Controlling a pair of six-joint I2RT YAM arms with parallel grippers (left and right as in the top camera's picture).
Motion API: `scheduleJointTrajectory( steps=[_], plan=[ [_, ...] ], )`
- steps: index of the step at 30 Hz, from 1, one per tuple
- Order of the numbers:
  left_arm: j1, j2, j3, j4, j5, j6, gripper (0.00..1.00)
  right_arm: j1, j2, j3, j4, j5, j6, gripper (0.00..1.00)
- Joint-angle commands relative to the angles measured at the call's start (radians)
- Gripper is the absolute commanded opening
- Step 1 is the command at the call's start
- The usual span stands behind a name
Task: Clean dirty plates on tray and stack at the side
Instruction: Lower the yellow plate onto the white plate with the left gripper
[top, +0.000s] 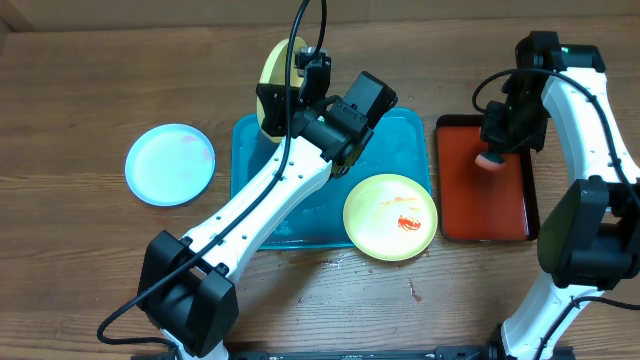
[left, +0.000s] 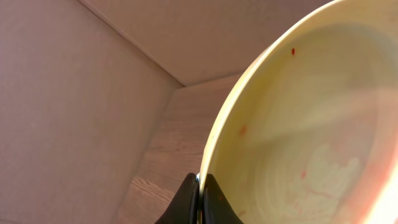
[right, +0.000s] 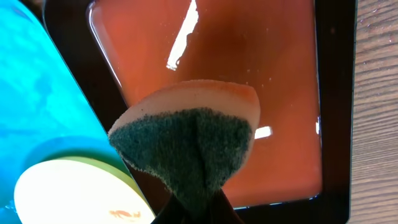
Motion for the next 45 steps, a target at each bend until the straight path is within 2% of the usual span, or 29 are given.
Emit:
scheduleJointTrajectory(
  steps=[1,3,5,8,12,18,21,24,27,29,33,40,45],
  plan=[
    [-0.006,-0.032,0.024,0.008,-0.031,0.02,0.04,-0.004,-0.011,0.001,0.006,0.01,0.015,0.04],
    [-0.006,-0.032,0.024,0.007,-0.013,0.02,0.04,-0.004,-0.011,0.001,0.005,0.01,0.015,0.04],
    [-0.005,-0.032,0.024,0.003,0.078,0.032,0.04,-0.004,-0.011,0.001,0.005,0.01,0.015,0.04],
    [0.005,-0.032,0.024,-0.027,0.34,0.089,0.04,-0.004,-0.011,0.001,0.005,0.01,0.015,0.04],
    [0.066,-0.032,0.024,-0.072,0.651,0.09,0.04,-0.004,-0.011,0.001,0.004,0.01,0.015,0.04],
    [0.261,-0.032,0.024,-0.096,1.051,0.1,0.04,-0.004,-0.011,0.001,0.005,0.009,0.015,0.04],
    [0.426,-0.032,0.024,-0.113,1.315,0.153,0.04,-0.004,-0.011,0.001,0.004,0.009,0.015,0.04],
    [0.555,-0.032,0.023,-0.133,1.439,0.179,0.04,-0.004,-0.011,0.001,0.002,0.009,0.015,0.04],
    [0.695,-0.032,0.021,-0.155,1.505,0.199,0.04,-0.004,-0.011,0.001,0.001,0.009,0.015,0.04],
    [0.841,-0.032,0.008,-0.153,1.484,0.195,0.04,-0.004,-0.011,0.001,0.0,0.009,0.015,0.04],
    [0.995,-0.032,-0.042,-0.108,1.488,0.137,0.04,-0.004,-0.011,0.001,-0.004,0.009,0.015,0.04],
    [1.186,-0.032,-0.242,0.076,1.487,0.024,0.04,-0.004,-0.011,0.001,-0.003,0.009,0.015,0.05],
    [1.229,-0.032,-0.377,0.236,1.524,-0.019,0.04,-0.004,-0.011,0.001,-0.003,0.009,0.015,0.05]
  ],
)
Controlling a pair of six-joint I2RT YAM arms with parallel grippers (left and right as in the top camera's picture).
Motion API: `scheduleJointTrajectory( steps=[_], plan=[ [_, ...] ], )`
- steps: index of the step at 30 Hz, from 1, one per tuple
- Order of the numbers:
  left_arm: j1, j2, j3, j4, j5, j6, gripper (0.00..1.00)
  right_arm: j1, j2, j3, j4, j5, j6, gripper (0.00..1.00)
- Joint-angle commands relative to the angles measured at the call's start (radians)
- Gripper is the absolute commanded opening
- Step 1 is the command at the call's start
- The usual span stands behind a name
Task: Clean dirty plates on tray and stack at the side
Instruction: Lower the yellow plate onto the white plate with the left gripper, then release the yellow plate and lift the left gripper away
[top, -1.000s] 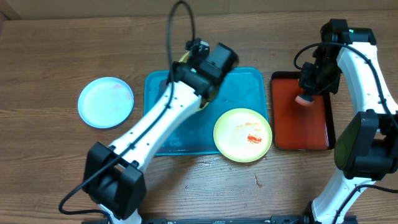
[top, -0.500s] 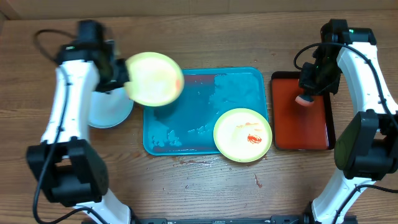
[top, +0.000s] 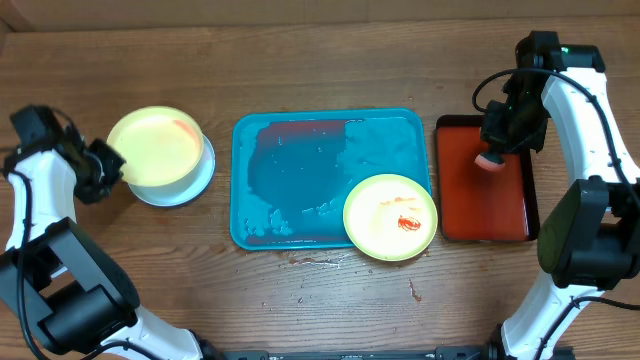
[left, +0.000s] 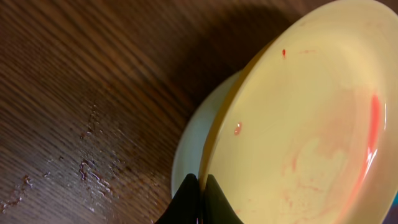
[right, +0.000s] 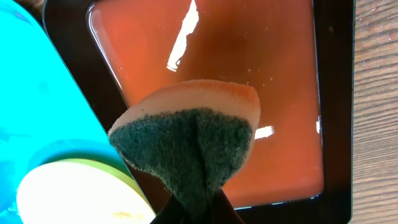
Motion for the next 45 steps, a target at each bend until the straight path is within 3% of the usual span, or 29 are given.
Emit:
scheduleJointTrajectory(
  steps=[1,12,16,19,27,33,45],
  plan=[
    [0.003,-0.03,-0.084,0.069,0.052,-0.055,0.04,-0.004,-0.011,0.001,0.001,0.008,0.004,0.05],
    [-0.01,-0.03,-0.152,0.095,-0.016,-0.039,0.04,-0.004,-0.011,0.001,0.0,0.009,0.003,0.05],
    [-0.01,-0.03,-0.152,0.086,-0.037,-0.021,0.42,-0.004,-0.011,0.001,0.0,0.009,0.003,0.05],
    [-0.01,-0.031,-0.151,0.085,-0.026,-0.01,0.5,-0.004,-0.011,0.001,0.0,0.009,0.003,0.05],
    [-0.063,-0.052,-0.064,0.019,0.154,0.122,0.54,-0.004,-0.011,0.001,0.002,0.009,0.003,0.05],
    [-0.271,-0.113,0.025,-0.083,0.163,0.194,0.57,-0.004,-0.011,0.001,0.006,0.009,0.004,0.05],
    [-0.801,-0.041,0.026,0.005,0.21,0.314,0.68,-0.004,-0.011,0.001,0.005,0.009,0.004,0.05]
  ],
)
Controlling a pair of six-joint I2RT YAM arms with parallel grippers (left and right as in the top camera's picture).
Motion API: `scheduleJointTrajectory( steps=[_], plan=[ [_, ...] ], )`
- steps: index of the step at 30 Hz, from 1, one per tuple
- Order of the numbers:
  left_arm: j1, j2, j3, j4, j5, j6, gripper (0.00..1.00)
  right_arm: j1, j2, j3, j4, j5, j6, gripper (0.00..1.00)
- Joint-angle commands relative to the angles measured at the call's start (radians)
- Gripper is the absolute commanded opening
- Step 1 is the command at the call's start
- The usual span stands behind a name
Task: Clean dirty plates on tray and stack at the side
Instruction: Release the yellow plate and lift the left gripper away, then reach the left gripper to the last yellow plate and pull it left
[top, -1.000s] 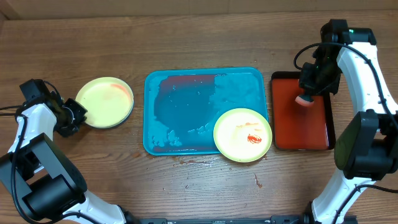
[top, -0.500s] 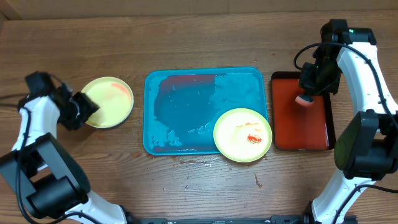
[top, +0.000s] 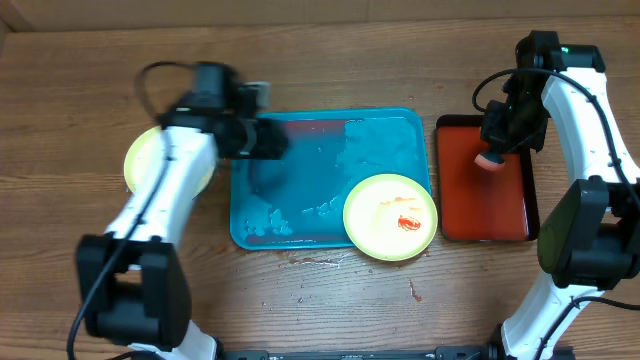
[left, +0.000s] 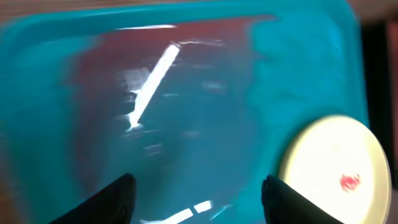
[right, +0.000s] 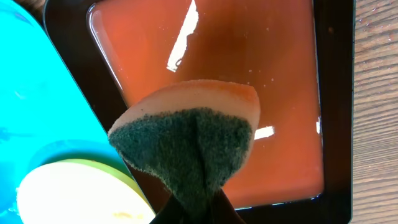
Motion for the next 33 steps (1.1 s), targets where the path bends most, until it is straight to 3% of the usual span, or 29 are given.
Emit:
scheduleJointTrajectory(
  steps=[1,11,17,22,27,33],
  plan=[
    [-0.136,0.066,0.007,0.039,0.022,0.103,0.68,-0.004,-0.011,0.001,0.003,0.009,0.004,0.05],
    [-0.316,0.237,0.023,0.16,0.021,0.214,0.67,-0.004,-0.011,0.001,0.003,0.008,0.003,0.05],
    [-0.357,0.298,0.103,0.117,0.01,0.242,0.7,-0.004,-0.011,0.001,0.003,0.001,0.003,0.05],
    [-0.374,0.392,0.239,-0.014,0.011,0.318,0.69,-0.004,-0.011,0.001,0.003,-0.002,0.003,0.05],
    [-0.406,0.465,0.36,-0.124,-0.024,0.369,0.64,-0.004,-0.011,0.001,0.003,-0.002,0.003,0.05],
    [-0.437,0.498,0.373,-0.176,-0.061,0.377,0.55,-0.004,-0.011,0.001,-0.002,-0.002,0.003,0.05]
  ],
)
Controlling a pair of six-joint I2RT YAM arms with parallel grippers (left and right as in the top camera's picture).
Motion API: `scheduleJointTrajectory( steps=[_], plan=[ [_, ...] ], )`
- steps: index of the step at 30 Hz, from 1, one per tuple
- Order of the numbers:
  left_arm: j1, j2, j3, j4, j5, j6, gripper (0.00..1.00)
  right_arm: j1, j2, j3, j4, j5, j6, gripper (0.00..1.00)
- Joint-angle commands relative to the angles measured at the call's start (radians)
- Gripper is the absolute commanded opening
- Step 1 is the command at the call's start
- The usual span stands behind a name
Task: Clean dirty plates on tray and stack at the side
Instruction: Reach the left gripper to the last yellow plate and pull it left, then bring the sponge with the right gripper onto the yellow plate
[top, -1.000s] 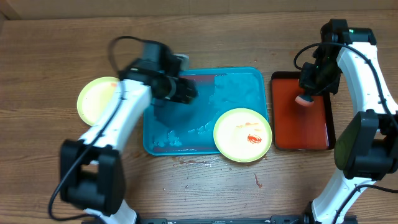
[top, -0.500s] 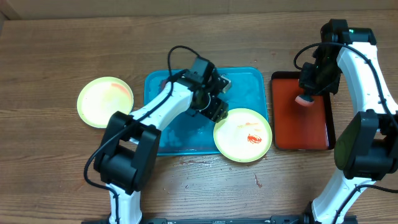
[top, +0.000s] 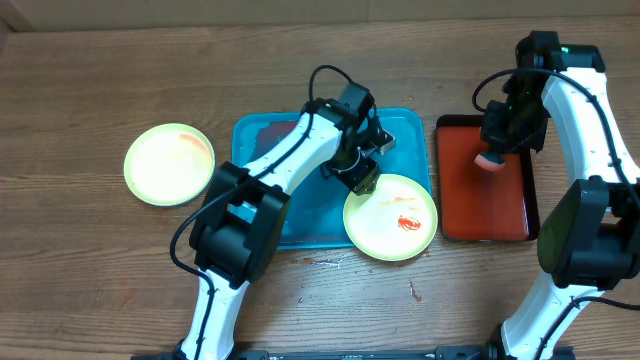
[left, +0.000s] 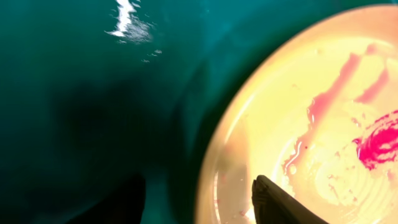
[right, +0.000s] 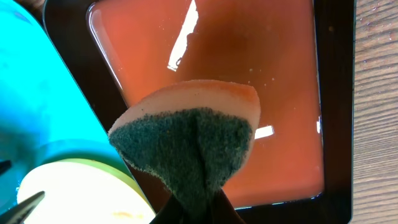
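Note:
A yellow plate (top: 391, 216) smeared with red sauce lies at the front right corner of the teal tray (top: 300, 170). My left gripper (top: 362, 177) is open at that plate's left rim (left: 214, 168), one finger over the tray and one over the plate. On the table to the left lies another yellow plate (top: 169, 163) on top of a blue one. My right gripper (top: 492, 152) hangs over the red basin (top: 483, 200), shut on a sponge (right: 189, 140) with a dark scouring face.
Red liquid fills the dark-rimmed basin (right: 273, 74) right of the tray. The tray floor (left: 74, 93) is wet with red-tinted smears. A small red spill (top: 413, 291) marks the wooden table in front of the tray.
My left gripper has gone from the tray's left end to the dirty plate's left rim, still open. The right gripper and sponge have not moved.
My left gripper first held a yellow plate upright over the tray's back edge. Then it held that plate over the blue plate at the left. Later the plate lay stacked there and the gripper was open over the tray; now it is at the second plate.

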Motion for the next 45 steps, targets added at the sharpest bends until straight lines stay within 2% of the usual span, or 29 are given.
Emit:
scheduleJointTrajectory(
  steps=[1,4,6,8,9,13,18,22,25,30,38,45],
  plan=[
    [-0.02,0.037,0.027,-0.026,-0.024,0.038,0.52,-0.004,-0.011,0.001,0.0,-0.001,0.003,0.05],
    [-0.023,0.054,0.027,-0.042,-0.024,0.037,0.38,-0.004,-0.011,0.001,0.0,-0.001,0.003,0.05],
    [-0.023,0.057,0.027,-0.047,-0.024,0.037,0.2,-0.004,-0.011,0.001,0.0,-0.001,0.003,0.05],
    [-0.023,0.057,0.027,-0.045,-0.027,0.037,0.06,-0.004,-0.011,0.001,0.0,-0.001,0.003,0.05],
    [-0.023,0.057,0.027,-0.042,-0.028,0.037,0.04,-0.004,-0.011,0.001,0.0,-0.001,0.003,0.06],
    [-0.011,0.054,0.029,-0.036,-0.059,0.0,0.04,-0.004,-0.011,0.001,0.002,-0.003,0.003,0.05],
    [0.061,0.022,0.049,-0.061,-0.28,-0.249,0.04,0.003,-0.011,0.001,0.046,-0.109,0.003,0.04],
    [0.153,-0.008,0.05,-0.085,-0.315,-0.426,0.04,0.026,-0.011,0.002,0.113,-0.219,0.016,0.04],
    [0.224,-0.013,0.05,-0.11,-0.296,-0.495,0.04,0.071,-0.011,0.002,0.174,-0.231,0.099,0.04],
    [0.282,-0.013,0.05,-0.141,-0.21,-0.494,0.04,0.195,-0.011,0.002,0.267,-0.225,0.171,0.04],
    [0.286,-0.013,0.05,-0.134,-0.107,-0.494,0.04,0.419,0.008,0.002,0.417,-0.155,0.32,0.04],
    [0.296,-0.013,0.05,-0.136,-0.074,-0.486,0.04,0.535,0.089,0.002,0.494,-0.038,0.359,0.04]
  ],
)
